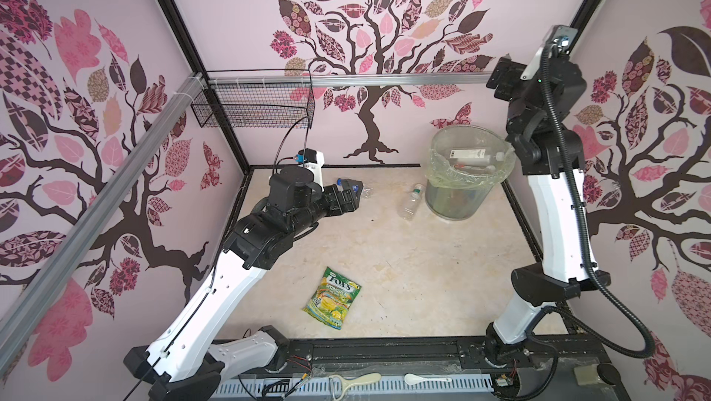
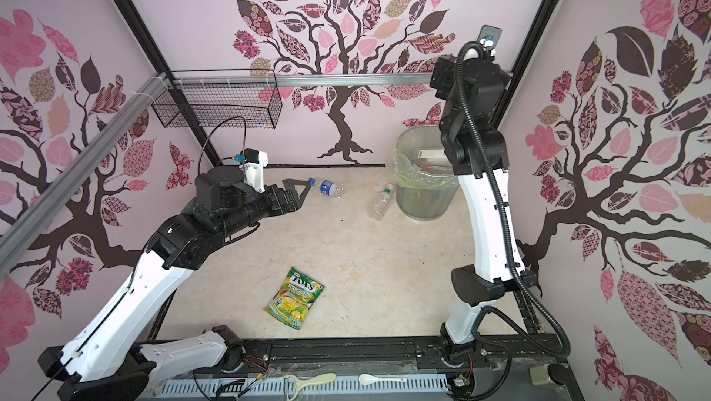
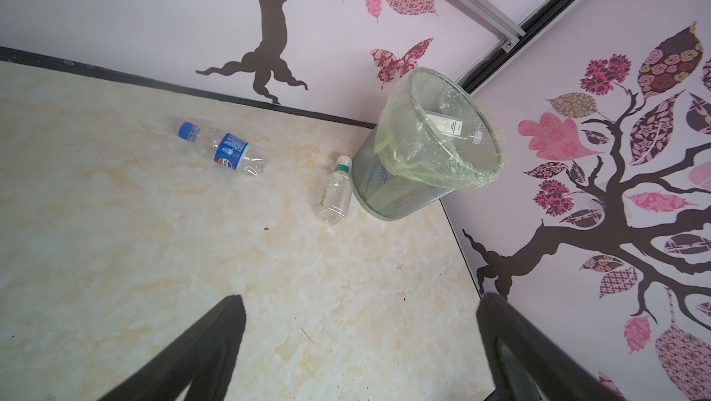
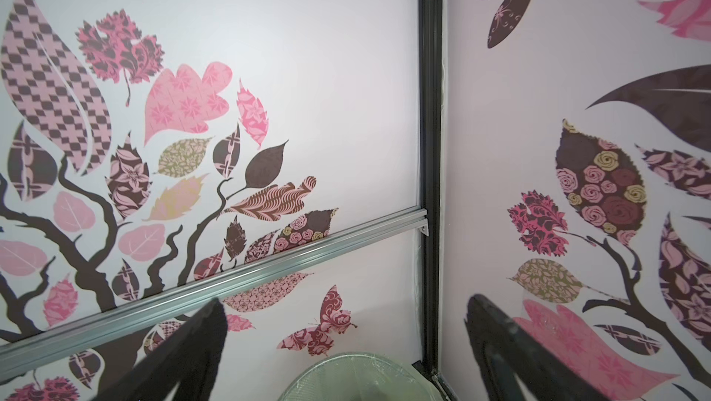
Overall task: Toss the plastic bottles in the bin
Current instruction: 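Lower the right gripper back while the left moves to the Pepsi bottle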
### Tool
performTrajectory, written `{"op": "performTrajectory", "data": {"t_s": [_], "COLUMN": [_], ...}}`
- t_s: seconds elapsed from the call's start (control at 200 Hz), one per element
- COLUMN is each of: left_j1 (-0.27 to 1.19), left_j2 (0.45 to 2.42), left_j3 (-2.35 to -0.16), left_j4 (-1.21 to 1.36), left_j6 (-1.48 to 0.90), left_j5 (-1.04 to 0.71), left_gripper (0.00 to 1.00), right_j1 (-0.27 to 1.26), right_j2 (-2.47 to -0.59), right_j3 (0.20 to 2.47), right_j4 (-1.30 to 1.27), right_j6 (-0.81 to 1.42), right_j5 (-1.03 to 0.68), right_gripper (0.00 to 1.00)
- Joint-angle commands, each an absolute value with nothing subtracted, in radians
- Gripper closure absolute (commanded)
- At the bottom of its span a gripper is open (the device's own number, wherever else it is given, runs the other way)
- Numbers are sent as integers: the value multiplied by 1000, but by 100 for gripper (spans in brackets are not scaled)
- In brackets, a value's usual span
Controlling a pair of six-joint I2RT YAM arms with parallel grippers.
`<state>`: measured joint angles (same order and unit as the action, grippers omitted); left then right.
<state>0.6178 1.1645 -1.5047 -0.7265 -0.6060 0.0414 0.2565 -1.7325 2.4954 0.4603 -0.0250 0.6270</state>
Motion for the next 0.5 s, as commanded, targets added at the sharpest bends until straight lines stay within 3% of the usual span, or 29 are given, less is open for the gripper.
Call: {"op": "performTrajectory", "data": {"t_s": [0.0, 0.36, 0.495], "left_j1": [620, 420, 298], "left_j2": [1200, 1419, 1620], "left_j3": [-1525, -1530, -1539], "left_j4": [-731, -791, -705], "left_j6": [-621, -936, -1091], "left_j5": [82, 113, -50], "left_gripper": [2, 2, 2], "right_j1": [271, 534, 596], "right_j2": [-1730, -1573, -1534], "right_j3": [2408, 1926, 1774], "right_j4": [522, 521, 521], "right_j6": [91, 319, 388], "right_j5": [569, 395, 311], "right_gripper": [0, 0, 1]}}
